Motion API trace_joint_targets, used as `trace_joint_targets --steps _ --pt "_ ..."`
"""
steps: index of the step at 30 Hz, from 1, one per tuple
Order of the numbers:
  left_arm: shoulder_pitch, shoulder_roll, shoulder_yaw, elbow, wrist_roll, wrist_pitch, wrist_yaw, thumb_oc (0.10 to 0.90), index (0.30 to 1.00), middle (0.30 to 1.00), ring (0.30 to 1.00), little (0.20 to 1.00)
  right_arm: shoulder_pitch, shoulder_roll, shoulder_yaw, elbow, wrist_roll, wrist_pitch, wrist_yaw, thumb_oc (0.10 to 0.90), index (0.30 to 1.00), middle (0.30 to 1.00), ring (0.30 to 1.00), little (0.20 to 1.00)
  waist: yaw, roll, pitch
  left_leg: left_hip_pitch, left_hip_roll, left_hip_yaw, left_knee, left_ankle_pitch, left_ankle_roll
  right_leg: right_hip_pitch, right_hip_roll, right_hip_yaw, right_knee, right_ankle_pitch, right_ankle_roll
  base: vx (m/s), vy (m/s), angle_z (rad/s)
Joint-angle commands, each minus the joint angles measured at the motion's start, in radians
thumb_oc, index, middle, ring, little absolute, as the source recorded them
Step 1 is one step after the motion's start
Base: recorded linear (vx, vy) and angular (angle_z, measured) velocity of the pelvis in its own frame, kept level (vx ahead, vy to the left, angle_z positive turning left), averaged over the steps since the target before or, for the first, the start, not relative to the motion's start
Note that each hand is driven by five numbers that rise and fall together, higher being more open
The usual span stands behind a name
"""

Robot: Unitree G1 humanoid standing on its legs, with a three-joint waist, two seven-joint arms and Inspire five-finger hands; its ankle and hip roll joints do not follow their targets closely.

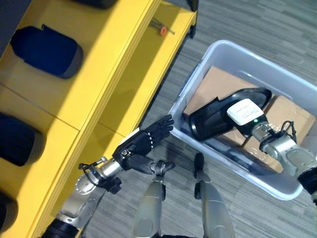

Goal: Move parts from the plastic box to the shelf.

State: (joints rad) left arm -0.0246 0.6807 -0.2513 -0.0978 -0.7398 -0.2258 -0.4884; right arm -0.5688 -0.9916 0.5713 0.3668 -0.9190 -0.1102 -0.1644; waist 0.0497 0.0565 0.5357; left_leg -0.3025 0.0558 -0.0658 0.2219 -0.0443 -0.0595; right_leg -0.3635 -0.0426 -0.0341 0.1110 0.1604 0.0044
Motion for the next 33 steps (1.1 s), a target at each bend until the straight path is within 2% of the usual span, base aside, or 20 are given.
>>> trace_joint_targets --steps 1,4,5,7,9,11,13,14,17,19,20,21,22,24,25,30,33 --pt "0.032 0.001 0.031 -0.129 0.022 0.000 -0.005 0.900 1.000 1.000 1.000 1.000 -0.040 -0.083 -0.095 -0.117 0.090 -0.028 0.018 0.400 0.300 0.300 0.300 0.300 -0.019 -0.042 -0.074 0.051 0.051 -0.026 -0.224 0.138 -0.004 0.114 0.051 -0.009 0.081 -0.249 0.009 0.07 0.121 -0.10" --pt "0.052 -0.006 0.037 -0.130 0.032 0.010 -0.020 0.900 1.000 1.000 1.000 1.000 0.058 -0.100 -0.170 -0.197 0.122 -0.046 0.075 0.400 0.300 0.300 0.300 0.300 -0.037 -0.058 -0.115 0.090 0.062 -0.008 -0.252 0.139 -0.009 0.162 0.048 0.005 0.028 -0.230 0.017 0.07 0.110 -0.05" --pt "0.062 -0.012 0.041 -0.134 0.037 0.018 -0.016 0.900 1.000 1.000 1.000 1.000 0.128 -0.107 -0.213 -0.237 0.174 -0.046 0.111 0.400 0.300 0.300 0.300 0.300 -0.048 -0.069 -0.138 0.112 0.068 -0.001 -0.263 0.141 -0.012 0.188 0.043 0.013 -0.001 -0.216 0.025 0.10 0.148 -0.05" --pt "0.065 -0.025 0.036 -0.134 0.047 0.060 -0.003 0.900 1.000 1.000 1.000 1.000 0.204 -0.095 -0.265 -0.249 0.232 -0.032 0.149 0.400 0.300 0.300 0.300 0.300 -0.062 -0.082 -0.175 0.144 0.074 0.013 -0.276 0.142 -0.015 0.221 0.035 0.023 -0.034 -0.197 0.033 0.09 0.139 -0.16" --pt "0.038 -0.036 0.017 -0.107 0.113 0.039 0.047 0.900 1.000 1.000 1.000 1.000 0.219 -0.083 -0.283 -0.223 0.355 0.010 0.199 0.400 0.300 0.300 0.300 0.300 -0.076 -0.098 -0.217 0.180 0.078 0.029 -0.291 0.137 -0.017 0.257 0.026 0.032 -0.075 -0.177 0.041 0.07 0.147 -0.22" --pt "0.023 -0.048 0.012 -0.100 0.133 0.039 0.059 0.900 1.000 1.000 1.000 1.000 0.236 -0.066 -0.306 -0.211 0.427 0.026 0.237 0.400 0.300 0.300 0.300 0.300 -0.086 -0.107 -0.250 0.202 0.079 0.044 -0.296 0.130 -0.018 0.282 0.021 0.035 -0.098 -0.166 0.045 0.07 0.120 -0.17" --pt "-0.007 -0.059 -0.002 -0.088 0.220 0.067 0.057 0.900 1.000 1.000 1.000 1.000 0.239 -0.052 -0.330 -0.224 0.513 0.044 0.270 0.400 0.300 0.300 0.300 0.300 -0.104 -0.113 -0.289 0.229 0.078 0.063 -0.300 0.121 -0.016 0.307 0.017 0.041 -0.123 -0.153 0.051 0.09 0.118 -0.08" --pt "-0.012 -0.059 -0.016 -0.085 0.285 0.053 0.067 0.900 1.000 1.000 1.000 1.000 0.238 -0.059 -0.351 -0.230 0.594 0.053 0.284 0.400 0.300 0.300 0.300 0.300 -0.111 -0.116 -0.307 0.246 0.078 0.072 -0.301 0.117 -0.017 0.318 0.014 0.045 -0.134 -0.145 0.055 0.10 0.124 -0.23" --pt "-0.044 -0.045 -0.044 -0.082 0.370 0.026 0.116 0.900 1.000 1.000 1.000 1.000 0.235 -0.056 -0.413 -0.235 0.666 0.037 0.335 0.400 0.300 0.300 0.300 0.300 -0.137 -0.115 -0.346 0.282 0.078 0.097 -0.307 0.098 -0.015 0.341 0.008 0.060 -0.154 -0.138 0.062 0.07 0.127 -0.17" --pt "-0.086 -0.048 -0.059 -0.065 0.492 -0.046 0.230 0.900 1.000 1.000 1.000 1.000 0.221 -0.050 -0.431 -0.258 0.708 0.031 0.415 0.400 0.300 0.300 0.300 0.300 -0.156 -0.113 -0.372 0.306 0.078 0.116 -0.309 0.083 -0.014 0.362 0.005 0.073 -0.173 -0.132 0.069 0.06 0.103 -0.38" --pt "-0.114 -0.051 -0.065 -0.049 0.553 -0.024 0.248 0.900 1.000 1.000 1.000 1.000 0.222 -0.051 -0.441 -0.285 0.742 0.024 0.470 0.400 0.300 0.300 0.300 0.300 -0.168 -0.115 -0.384 0.322 0.079 0.128 -0.309 0.072 -0.013 0.372 0.003 0.081 -0.183 -0.127 0.072 0.03 0.112 -0.43" --pt "-0.148 -0.049 -0.087 -0.033 0.660 -0.065 0.292 0.900 1.000 1.000 1.000 1.000 0.211 -0.068 -0.446 -0.304 0.799 0.007 0.540 0.400 0.300 0.300 0.300 0.300 -0.181 -0.112 -0.396 0.333 0.077 0.136 -0.309 0.062 -0.012 0.380 0.002 0.092 -0.187 -0.128 0.075 0.01 0.105 -0.25" --pt "-0.168 -0.043 -0.096 -0.034 0.699 -0.082 0.320 0.900 1.000 1.000 1.000 1.000 0.201 -0.076 -0.446 -0.304 0.826 0.008 0.566 0.400 0.300 0.300 0.300 0.300 -0.185 -0.112 -0.398 0.337 0.077 0.136 -0.309 0.059 -0.012 0.383 0.000 0.096 -0.187 -0.129 0.076 -0.02 0.078 -0.05" --pt "-0.211 -0.038 -0.121 -0.027 0.764 -0.112 0.370 0.900 1.000 1.000 1.000 1.000 0.163 -0.088 -0.430 -0.277 0.852 0.001 0.577 0.400 0.300 0.300 0.300 0.300 -0.191 -0.114 -0.407 0.347 0.076 0.142 -0.309 0.050 -0.013 0.385 -0.003 0.100 -0.194 -0.126 0.082 -0.01 0.024 -0.11" --pt "-0.238 -0.035 -0.142 -0.030 0.840 -0.144 0.413 0.900 1.000 1.000 1.000 1.000 0.107 -0.096 -0.400 -0.247 0.885 0.000 0.584 0.400 0.300 0.300 0.300 0.300 -0.194 -0.115 -0.416 0.353 0.075 0.146 -0.309 0.043 -0.013 0.385 -0.005 0.108 -0.198 -0.121 0.087 0.00 0.018 -0.11" --pt "-0.285 -0.035 -0.167 -0.029 0.955 -0.150 0.496 0.900 1.000 1.000 1.000 1.000 0.025 -0.092 -0.372 -0.277 0.919 0.012 0.617 0.400 0.300 0.300 0.300 0.300 -0.204 -0.119 -0.437 0.362 0.072 0.151 -0.309 0.028 -0.012 0.383 -0.009 0.123 -0.198 -0.117 0.098 0.00 0.002 -0.01" --pt "-0.299 -0.022 -0.171 -0.014 1.016 -0.157 0.567 0.900 1.000 1.000 1.000 1.000 0.019 -0.092 -0.370 -0.334 0.933 0.035 0.690 0.400 0.300 0.300 0.300 0.300 -0.211 -0.121 -0.447 0.363 0.071 0.162 -0.309 0.030 -0.011 0.381 -0.010 0.129 -0.198 -0.112 0.101 -0.01 0.018 -0.03"
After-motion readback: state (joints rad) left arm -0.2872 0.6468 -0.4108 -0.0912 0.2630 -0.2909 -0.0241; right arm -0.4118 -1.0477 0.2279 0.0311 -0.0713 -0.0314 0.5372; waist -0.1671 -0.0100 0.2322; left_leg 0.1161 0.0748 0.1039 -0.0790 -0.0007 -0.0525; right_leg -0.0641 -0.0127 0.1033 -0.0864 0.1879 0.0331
